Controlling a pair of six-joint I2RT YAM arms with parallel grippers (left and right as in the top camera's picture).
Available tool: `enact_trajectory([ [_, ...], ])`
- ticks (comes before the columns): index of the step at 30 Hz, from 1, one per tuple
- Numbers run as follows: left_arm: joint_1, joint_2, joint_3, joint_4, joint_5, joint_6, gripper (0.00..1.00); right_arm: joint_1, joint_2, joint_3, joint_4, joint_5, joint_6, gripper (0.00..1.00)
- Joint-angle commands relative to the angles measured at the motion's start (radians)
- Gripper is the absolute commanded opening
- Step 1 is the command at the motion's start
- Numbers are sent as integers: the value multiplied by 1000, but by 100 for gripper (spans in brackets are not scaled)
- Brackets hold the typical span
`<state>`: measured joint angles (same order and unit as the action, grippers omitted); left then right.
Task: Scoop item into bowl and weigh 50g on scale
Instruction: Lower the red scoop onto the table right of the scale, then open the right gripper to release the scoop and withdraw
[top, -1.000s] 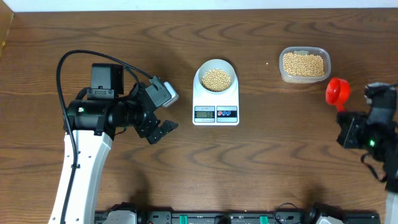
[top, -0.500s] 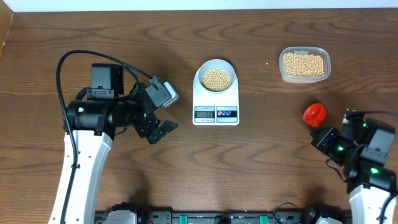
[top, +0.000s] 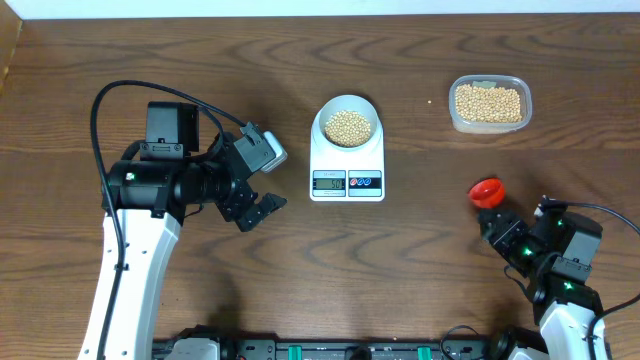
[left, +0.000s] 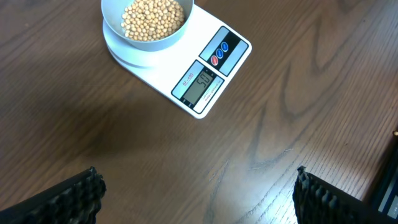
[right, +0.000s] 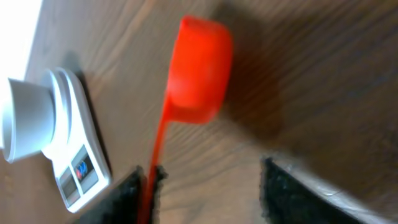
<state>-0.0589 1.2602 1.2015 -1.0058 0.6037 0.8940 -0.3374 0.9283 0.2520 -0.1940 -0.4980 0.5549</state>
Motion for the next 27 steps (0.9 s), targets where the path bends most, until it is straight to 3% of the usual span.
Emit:
enact_trajectory([
  [1,5,-6,27,-2,14,-1,99,-3,1,-7,11,-2,-59,99],
  [4,5,-6,27,-2,14,-1,99,-3,1,-6,10,7,-130,99],
  [12,5,-6,27,-2,14,-1,99,-3,-1,43,-93,227,-129,99],
  [23,5,-6,27,-2,14,-1,99,-3,-116,219,-190,-81,-138,99],
  [27,5,-6,27,-2,14,-1,99,-3,-134,219,-234,-91,-118,99],
])
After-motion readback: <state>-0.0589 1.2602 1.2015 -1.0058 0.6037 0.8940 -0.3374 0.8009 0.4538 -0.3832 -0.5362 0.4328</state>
